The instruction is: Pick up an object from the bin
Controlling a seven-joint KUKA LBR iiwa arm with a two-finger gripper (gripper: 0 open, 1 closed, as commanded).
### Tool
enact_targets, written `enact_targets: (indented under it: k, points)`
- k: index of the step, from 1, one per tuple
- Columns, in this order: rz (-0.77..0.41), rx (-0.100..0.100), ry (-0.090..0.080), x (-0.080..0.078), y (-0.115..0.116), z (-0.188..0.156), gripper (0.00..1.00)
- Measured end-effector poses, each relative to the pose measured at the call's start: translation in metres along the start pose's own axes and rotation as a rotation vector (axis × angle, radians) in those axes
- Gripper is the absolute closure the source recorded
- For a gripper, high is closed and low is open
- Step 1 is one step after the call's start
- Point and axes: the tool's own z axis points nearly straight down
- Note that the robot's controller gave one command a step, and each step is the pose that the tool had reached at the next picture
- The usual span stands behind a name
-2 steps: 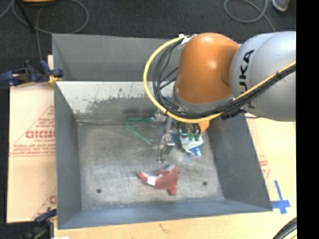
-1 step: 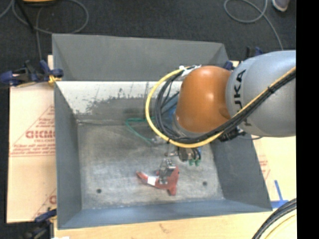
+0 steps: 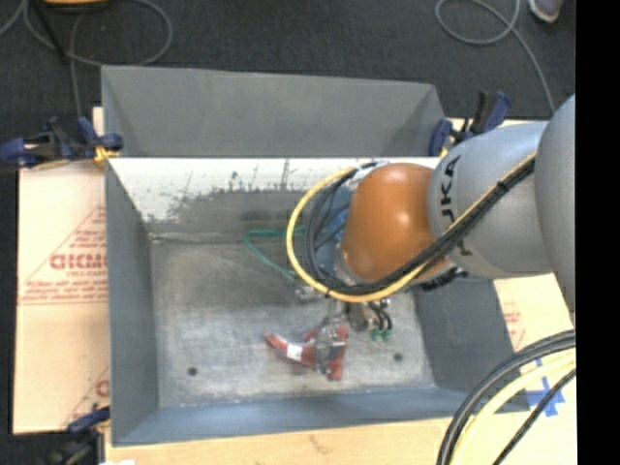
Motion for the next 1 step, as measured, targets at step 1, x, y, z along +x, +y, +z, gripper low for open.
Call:
enact_targets:
  k: [1]
  points:
    - [-0.55, -0.002, -0.008, 0.0425, -0.0089, 0.0368, 1.0]
